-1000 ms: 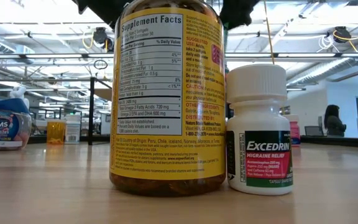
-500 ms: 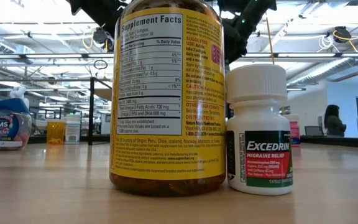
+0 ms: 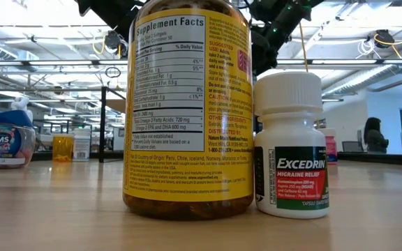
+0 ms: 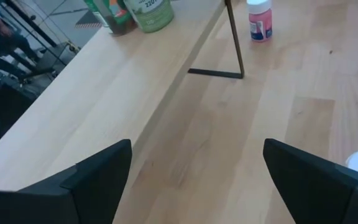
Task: Pick and place medicine bottles onto shelf by color
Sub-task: Put the light green pill bottle on the shelf, then put the yellow pill bottle on the shelf
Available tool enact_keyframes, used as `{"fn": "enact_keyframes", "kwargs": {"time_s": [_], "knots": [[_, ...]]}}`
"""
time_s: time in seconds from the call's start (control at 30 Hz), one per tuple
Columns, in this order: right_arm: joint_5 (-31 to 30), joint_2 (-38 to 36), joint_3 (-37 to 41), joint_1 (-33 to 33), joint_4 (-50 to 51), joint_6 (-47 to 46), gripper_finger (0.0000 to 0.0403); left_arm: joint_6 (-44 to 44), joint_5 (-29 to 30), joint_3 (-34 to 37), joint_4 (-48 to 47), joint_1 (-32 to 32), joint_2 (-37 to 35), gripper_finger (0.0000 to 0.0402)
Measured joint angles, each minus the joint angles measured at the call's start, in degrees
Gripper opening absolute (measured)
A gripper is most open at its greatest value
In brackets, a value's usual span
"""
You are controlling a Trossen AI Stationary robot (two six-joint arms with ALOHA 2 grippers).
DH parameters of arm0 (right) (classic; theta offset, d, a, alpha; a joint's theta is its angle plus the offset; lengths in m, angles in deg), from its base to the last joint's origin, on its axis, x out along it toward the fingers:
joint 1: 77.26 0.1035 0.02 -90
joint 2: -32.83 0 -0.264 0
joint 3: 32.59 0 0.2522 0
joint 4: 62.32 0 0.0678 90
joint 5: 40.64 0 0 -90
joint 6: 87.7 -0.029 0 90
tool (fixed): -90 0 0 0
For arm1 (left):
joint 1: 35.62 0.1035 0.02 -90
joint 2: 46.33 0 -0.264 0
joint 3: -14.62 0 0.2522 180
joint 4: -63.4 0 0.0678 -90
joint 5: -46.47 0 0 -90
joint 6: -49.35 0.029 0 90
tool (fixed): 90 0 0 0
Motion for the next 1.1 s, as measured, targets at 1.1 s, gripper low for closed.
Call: {"fn": "enact_keyframes", "kwargs": {"time_s": [1.1], "knots": [[3.3, -14.7, 8.1, 9.4, -1.5, -7.8, 0.0285, 0.1, 6.0, -0.1, 0.7, -2.5, -0.6, 0.0369]]}}
